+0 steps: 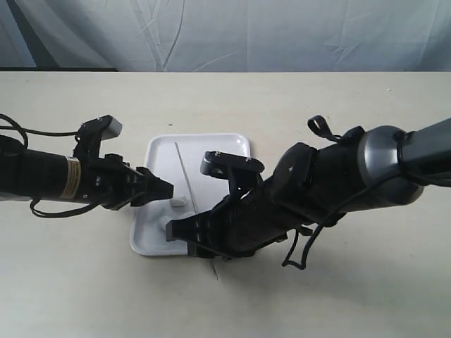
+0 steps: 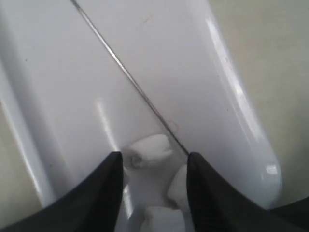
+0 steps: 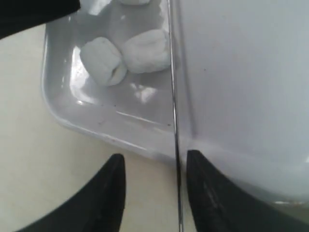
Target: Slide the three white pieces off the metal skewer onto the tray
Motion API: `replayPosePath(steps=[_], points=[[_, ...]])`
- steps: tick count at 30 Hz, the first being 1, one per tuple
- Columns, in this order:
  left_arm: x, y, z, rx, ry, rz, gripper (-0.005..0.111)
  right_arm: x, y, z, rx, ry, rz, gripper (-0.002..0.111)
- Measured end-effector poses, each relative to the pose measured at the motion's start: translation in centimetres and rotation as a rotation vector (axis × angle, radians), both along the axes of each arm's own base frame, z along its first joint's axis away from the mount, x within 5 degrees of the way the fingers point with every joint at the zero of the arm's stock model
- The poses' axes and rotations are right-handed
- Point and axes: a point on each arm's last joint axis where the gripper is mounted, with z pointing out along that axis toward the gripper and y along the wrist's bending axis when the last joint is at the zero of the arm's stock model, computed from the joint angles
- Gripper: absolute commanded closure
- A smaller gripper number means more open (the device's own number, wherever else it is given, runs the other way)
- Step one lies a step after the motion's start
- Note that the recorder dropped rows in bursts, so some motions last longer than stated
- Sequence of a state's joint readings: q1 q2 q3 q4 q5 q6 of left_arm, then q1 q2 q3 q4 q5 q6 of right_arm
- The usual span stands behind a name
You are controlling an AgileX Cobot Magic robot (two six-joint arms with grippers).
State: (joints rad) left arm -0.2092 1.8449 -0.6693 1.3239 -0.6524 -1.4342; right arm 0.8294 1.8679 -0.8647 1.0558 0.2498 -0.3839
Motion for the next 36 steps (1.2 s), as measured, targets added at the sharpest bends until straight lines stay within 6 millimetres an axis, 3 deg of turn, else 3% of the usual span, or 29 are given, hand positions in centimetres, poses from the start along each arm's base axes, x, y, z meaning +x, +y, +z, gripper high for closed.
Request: replayPosePath(steps=[5, 12, 16, 22, 25, 29, 33, 36], points=[[0.2, 0.6, 2.1, -0.018, -0.071, 0.019, 0.065, -0.3, -0.1, 1.6, 0.018, -0.039, 0.05, 0.068], [0.1, 2.9, 7.2, -0.058, -0.248, 0.044, 0.065, 0.4, -1.2, 8.6, 0.104, -0.371, 0.049, 0.068], [-1.2, 4.5, 11.6, -0.122, -0.404, 0.029, 0.065, 0.9, -2.2, 12.5, 0.106, -0.669, 0.082, 0.068], [-5.6, 6.4, 19.2, -0.143, -0.776, -0.046, 0.065, 0.7, -4.2, 19.1, -0.014, -1.253, 0.208, 0.068], [-8.2, 7.1, 21.7, -0.051, -0.912, -0.009, 0.065, 0.1, -5.8, 21.6, -0.086, -1.395, 0.178, 0.076], [-12.1, 7.3, 23.9, 0.074, -1.089, 0.056, 0.065, -1.1, -8.6, 23.9, -0.162, -1.441, 0.06, 0.109], [-16.2, 6.7, 25.0, 0.1, -1.229, 0.074, 0.065, -3.3, -12.9, 24.8, -0.167, -1.373, -0.145, 0.108], [-18.8, 6.0, 24.0, 0.075, -1.266, 0.04, 0.065, -5.4, -16.0, 24.0, -0.152, -1.325, -0.249, 0.108]])
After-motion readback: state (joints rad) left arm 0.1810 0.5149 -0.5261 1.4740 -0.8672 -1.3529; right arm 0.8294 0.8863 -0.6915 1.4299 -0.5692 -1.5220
